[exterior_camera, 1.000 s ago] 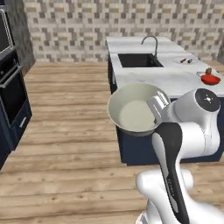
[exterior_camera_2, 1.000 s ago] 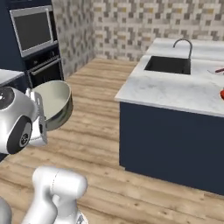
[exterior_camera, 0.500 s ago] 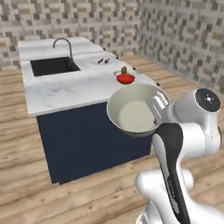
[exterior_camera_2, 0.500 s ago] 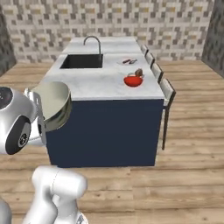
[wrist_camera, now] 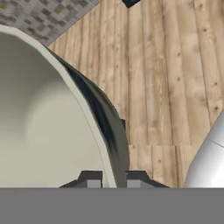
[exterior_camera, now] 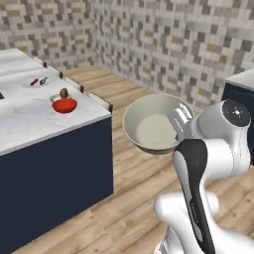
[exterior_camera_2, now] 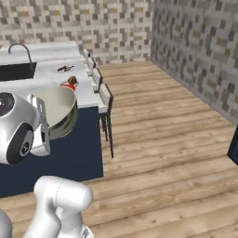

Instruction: Take the smaller bowl and place it next to the appetizer plate on the dining counter , and place the larger bowl next to the plate with cooked food.

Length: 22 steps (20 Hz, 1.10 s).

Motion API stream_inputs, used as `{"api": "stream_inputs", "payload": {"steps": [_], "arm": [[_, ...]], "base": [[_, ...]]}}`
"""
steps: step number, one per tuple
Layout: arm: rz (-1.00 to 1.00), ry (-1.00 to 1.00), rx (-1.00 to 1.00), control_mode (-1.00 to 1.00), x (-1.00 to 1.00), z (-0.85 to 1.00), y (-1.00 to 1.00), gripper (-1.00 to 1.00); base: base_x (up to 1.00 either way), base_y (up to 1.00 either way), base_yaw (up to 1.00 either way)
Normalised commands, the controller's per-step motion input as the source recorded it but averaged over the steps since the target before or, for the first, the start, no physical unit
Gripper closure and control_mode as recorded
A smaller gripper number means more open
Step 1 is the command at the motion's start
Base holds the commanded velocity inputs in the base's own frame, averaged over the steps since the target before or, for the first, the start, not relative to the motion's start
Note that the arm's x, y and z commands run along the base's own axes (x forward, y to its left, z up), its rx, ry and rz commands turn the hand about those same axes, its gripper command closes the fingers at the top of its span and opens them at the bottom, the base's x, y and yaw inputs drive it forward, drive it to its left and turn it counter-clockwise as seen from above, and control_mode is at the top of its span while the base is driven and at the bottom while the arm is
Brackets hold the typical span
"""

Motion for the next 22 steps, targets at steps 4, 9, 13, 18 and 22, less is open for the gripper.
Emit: {"api": "stream_inputs", "payload": {"steps": [4, 9, 13, 18, 22], "arm": [[0.00, 0.00, 0.00, 1.00, 0.00, 0.00, 0.00, 1.00], [0.00, 0.00, 0.00, 1.00, 0.00, 0.00, 0.00, 1.00], [0.00, 0.00, 0.00, 1.00, 0.00, 0.00, 0.00, 1.00], [0.00, 0.00, 0.00, 1.00, 0.00, 0.00, 0.00, 1.00], [0.00, 0.00, 0.00, 1.00, 0.00, 0.00, 0.00, 1.00]], "base": [[1.00, -1.00, 0.00], [1.00, -1.00, 0.01], [1.00, -0.99, 0.01], [1.00, -0.79, 0.14], [1.00, -0.61, 0.36]]}}
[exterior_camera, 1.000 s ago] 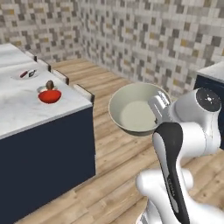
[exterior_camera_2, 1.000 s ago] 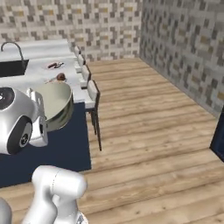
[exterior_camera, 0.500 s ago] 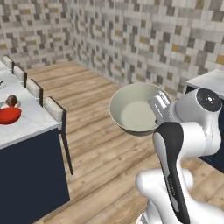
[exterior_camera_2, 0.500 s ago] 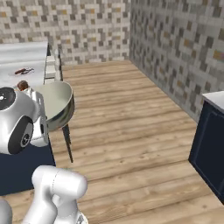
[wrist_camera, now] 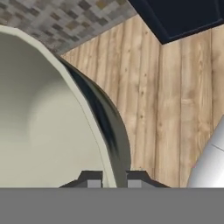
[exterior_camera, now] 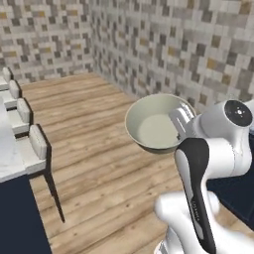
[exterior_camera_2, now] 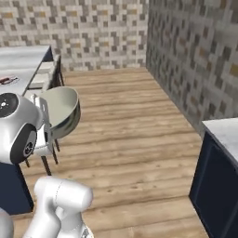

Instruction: Take the smaller bowl and place it next to the appetizer plate on the dining counter , and place the larger bowl next to the plate with cooked food.

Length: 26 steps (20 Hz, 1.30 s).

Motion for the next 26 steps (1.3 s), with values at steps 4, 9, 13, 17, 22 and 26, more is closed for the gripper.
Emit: {"api": "stream_inputs", "payload": {"steps": [4, 9, 13, 17, 22, 26], "arm": [[0.00, 0.00, 0.00, 1.00, 0.00, 0.00, 0.00, 1.00], [0.00, 0.00, 0.00, 1.00, 0.00, 0.00, 0.00, 1.00], [0.00, 0.00, 0.00, 1.00, 0.00, 0.00, 0.00, 1.00], [0.00, 0.00, 0.00, 1.00, 0.00, 0.00, 0.00, 1.00], [0.00, 0.00, 0.00, 1.00, 0.00, 0.00, 0.00, 1.00], [0.00, 0.00, 0.00, 1.00, 0.00, 0.00, 0.00, 1.00]], "base": [[1.00, -0.50, 0.39], [1.00, -0.05, 0.35], [1.00, -0.16, 0.38], [1.00, -0.81, 0.26], [1.00, -0.64, 0.42], [0.99, -0.47, 0.59]]}}
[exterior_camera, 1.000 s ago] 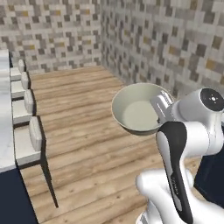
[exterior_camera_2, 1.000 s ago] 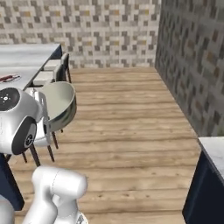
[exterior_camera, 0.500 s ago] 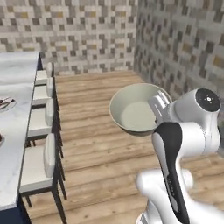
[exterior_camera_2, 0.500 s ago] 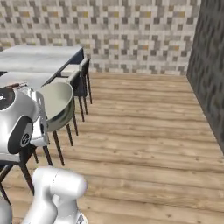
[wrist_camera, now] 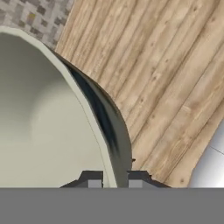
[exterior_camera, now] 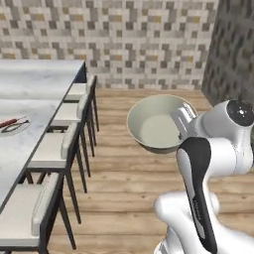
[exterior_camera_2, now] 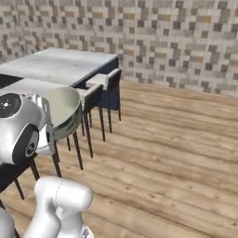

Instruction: Take the smaller bowl and place it next to the appetizer plate on the dining counter , and place the larger bowl next to the plate with cooked food.

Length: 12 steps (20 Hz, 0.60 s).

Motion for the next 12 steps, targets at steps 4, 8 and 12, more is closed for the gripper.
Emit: {"api": "stream_inputs", "payload": {"steps": [4, 8, 12], "arm": [[0.00, 0.00, 0.00, 1.00, 0.00, 0.00, 0.00, 1.00], [0.00, 0.00, 0.00, 1.00, 0.00, 0.00, 0.00, 1.00], [0.00, 0.00, 0.00, 1.00, 0.00, 0.00, 0.00, 1.00]], "base": [[0.97, -0.63, 0.52], [1.00, -0.57, 0.54], [0.67, -0.33, 0.69]]}}
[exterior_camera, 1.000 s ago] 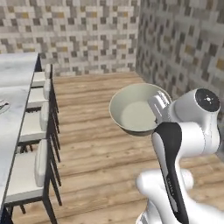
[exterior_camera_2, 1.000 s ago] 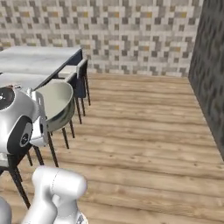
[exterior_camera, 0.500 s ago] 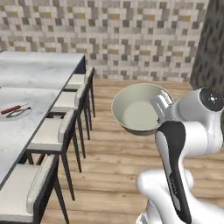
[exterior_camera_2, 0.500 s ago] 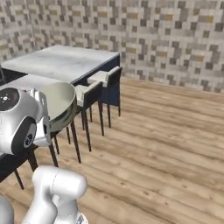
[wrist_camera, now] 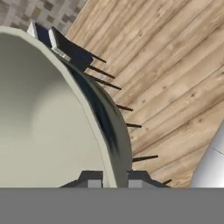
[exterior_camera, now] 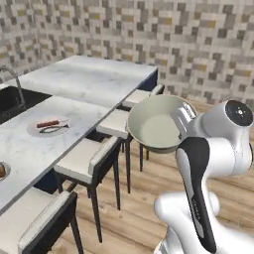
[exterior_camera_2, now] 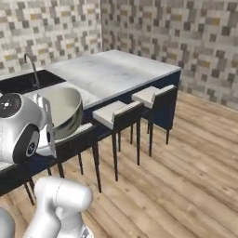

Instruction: Take the smaller bowl and place it next to the appetizer plate on the dining counter , and place the larger bowl next to the plate with cooked food.

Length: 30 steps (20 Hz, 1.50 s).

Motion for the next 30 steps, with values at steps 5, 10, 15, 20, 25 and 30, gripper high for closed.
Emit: {"api": "stream_inputs", "payload": {"steps": [5, 10, 15, 20, 25, 30], "arm": [[0.00, 0.00, 0.00, 1.00, 0.00, 0.00, 0.00, 1.00], [0.00, 0.00, 0.00, 1.00, 0.00, 0.00, 0.00, 1.00], [0.00, 0.00, 0.00, 1.00, 0.00, 0.00, 0.00, 1.00], [0.22, 0.00, 0.00, -1.00, 0.60, -0.15, 0.00, 1.00], [0.26, 0.03, 0.00, -1.00, 1.00, -0.35, 0.23, 1.00], [0.05, 0.15, -0.09, -1.00, 1.00, -0.58, 0.92, 1.00]], "base": [[0.47, -0.16, 0.79], [0.86, -0.19, 0.69], [1.00, -0.39, 0.44], [0.40, -0.01, 0.16], [0.00, 0.00, 0.00], [0.00, 0.00, 0.00]]}}
